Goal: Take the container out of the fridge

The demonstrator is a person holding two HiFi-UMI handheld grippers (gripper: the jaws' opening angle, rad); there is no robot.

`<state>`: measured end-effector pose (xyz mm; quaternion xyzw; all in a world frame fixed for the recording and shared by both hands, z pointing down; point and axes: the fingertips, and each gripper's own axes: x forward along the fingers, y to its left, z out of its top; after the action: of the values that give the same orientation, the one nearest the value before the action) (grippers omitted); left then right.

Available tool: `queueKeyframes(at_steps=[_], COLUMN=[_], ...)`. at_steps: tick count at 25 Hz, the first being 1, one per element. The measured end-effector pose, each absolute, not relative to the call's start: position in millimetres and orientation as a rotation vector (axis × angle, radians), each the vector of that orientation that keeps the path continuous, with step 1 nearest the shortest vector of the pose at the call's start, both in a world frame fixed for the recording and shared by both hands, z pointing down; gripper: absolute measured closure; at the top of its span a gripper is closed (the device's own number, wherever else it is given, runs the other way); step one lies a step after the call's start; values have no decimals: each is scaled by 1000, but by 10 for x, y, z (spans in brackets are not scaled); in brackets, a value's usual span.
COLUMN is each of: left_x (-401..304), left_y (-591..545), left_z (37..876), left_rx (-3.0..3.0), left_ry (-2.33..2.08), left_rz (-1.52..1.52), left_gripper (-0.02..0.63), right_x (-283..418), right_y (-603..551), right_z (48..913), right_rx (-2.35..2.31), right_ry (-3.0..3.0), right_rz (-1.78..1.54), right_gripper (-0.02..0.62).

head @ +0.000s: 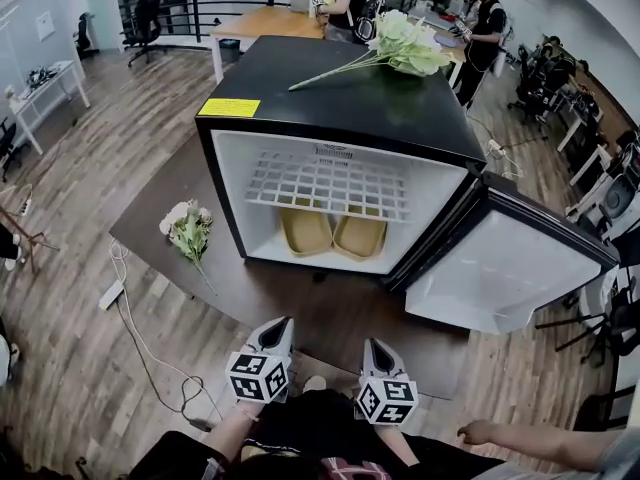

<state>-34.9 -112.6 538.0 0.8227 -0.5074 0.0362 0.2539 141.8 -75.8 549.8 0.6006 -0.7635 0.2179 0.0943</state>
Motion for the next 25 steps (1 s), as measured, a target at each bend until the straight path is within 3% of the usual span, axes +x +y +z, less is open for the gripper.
queueKeyframes(at_steps=[17,20,25], left_x=[-627,-629,-635], left_y=[-2421,-2607,-2941], left_z=[5064,5106,5224], left_rx=[2149,2132,2076], left_ry=[-1559,-1528,-1533], left_rz=[49,61,103], left_gripper=[592,492,476], right_x=[1220,1183,1179], right_y=[-1348,-1455,-1574], right_z=[5440,5382,5426], right_rx=[1719,1742,1790], right_ry=[-2285,-2276,-2235], right_rz=[617,591,619], right_gripper=[588,588,588])
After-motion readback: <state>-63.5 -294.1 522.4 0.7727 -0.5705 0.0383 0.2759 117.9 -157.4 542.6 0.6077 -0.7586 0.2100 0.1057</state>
